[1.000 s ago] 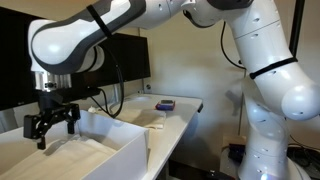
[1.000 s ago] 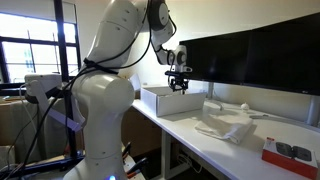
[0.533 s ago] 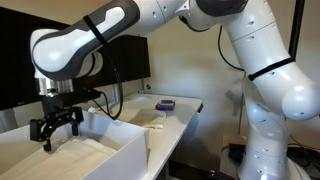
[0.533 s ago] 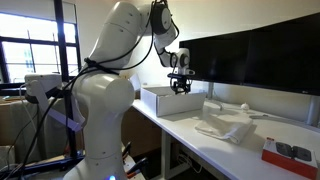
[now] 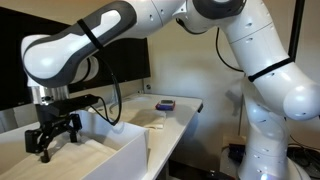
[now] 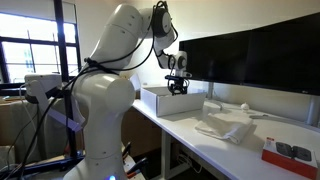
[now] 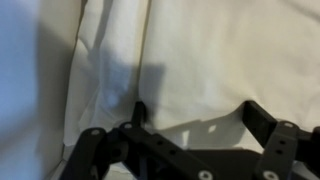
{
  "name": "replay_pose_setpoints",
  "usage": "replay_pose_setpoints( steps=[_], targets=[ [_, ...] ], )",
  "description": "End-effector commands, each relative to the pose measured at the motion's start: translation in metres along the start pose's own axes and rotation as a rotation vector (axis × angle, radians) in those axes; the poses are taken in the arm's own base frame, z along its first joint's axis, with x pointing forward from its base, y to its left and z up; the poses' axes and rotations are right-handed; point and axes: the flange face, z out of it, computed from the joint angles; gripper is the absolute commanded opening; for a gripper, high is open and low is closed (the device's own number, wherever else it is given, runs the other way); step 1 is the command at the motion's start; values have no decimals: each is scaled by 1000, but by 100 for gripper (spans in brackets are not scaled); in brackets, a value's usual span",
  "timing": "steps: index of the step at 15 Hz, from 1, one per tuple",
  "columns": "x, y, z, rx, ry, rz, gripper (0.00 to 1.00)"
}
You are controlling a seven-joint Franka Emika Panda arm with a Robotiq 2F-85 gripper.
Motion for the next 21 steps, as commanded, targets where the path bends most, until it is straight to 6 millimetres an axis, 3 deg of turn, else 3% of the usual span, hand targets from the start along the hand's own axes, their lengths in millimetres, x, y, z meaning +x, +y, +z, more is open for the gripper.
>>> replay_pose_setpoints(
  steps=[1,9,10,11,14,21],
  targets=[
    [0,-7,4,5,-32,9,100],
    [4,-23,-12,62,-35,-22,100],
    [4,-25,-11,71,-45,-24,77],
    [3,-26,-10,76,-55,-20,89],
    [4,-22,-13,70,-57,-5,99],
    [10,-3,-22,30,-36,37,100]
  ],
)
